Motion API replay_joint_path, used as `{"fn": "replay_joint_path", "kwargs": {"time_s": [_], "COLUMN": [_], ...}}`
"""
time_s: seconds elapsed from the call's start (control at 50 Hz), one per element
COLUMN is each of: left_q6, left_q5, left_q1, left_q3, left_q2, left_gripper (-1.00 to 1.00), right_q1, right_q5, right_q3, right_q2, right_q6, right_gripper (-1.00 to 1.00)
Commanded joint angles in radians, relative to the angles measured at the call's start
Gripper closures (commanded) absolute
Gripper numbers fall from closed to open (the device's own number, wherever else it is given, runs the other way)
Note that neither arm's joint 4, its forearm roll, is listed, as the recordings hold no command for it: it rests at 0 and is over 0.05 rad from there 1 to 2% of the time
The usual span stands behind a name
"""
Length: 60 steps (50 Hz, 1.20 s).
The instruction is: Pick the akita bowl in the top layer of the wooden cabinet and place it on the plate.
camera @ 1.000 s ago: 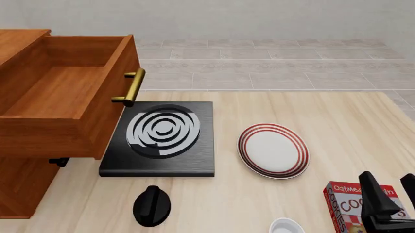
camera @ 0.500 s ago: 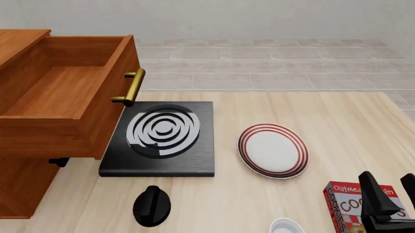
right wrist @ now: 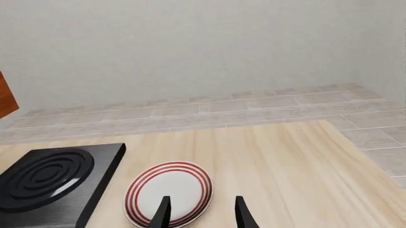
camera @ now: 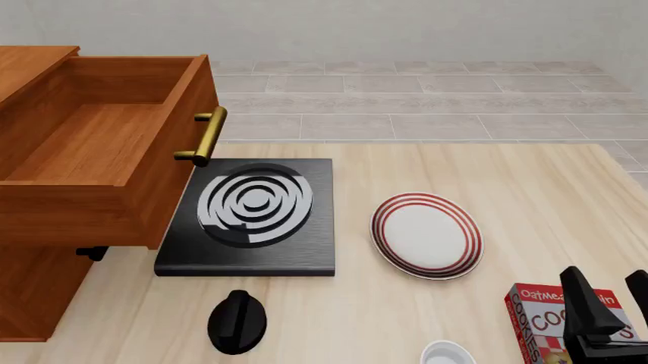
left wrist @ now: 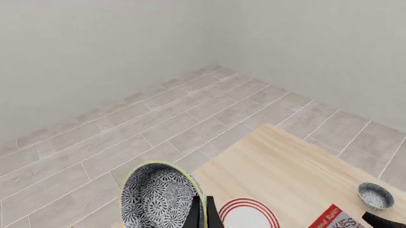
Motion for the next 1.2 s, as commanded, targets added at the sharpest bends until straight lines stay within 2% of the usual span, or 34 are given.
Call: {"fn": "replay_joint_path", "kwargs": {"time_s": [0.02,0.5,0.9,1.2], "left_q6": [0.013,0.026,0.053,0.064], "left_q5": [-0.029,-0.091,-0.076,-0.072], "left_q1": [-0.049,-0.153,-0.225,-0.287], "left_q3": [0.017,0.008,-0.077,-0.132], "left_q2": [0.028,0.135,0.223,0.283], "left_gripper": [1.00,1.00,1.00,1.00], "right_q1": [-0.002,-0.002,0.009,-0.001], "right_q5": [0.001,-0.012,0.009,-0.010], "right_q3": [0.000,0.000,0.001,0.000], "right_q2": [-0.002,0.011,-0.010,0.008], "right_q6": [-0.001,0.002,0.001,0.012], "right_gripper": [-1.00,-1.00,-1.00,-1.00]}}
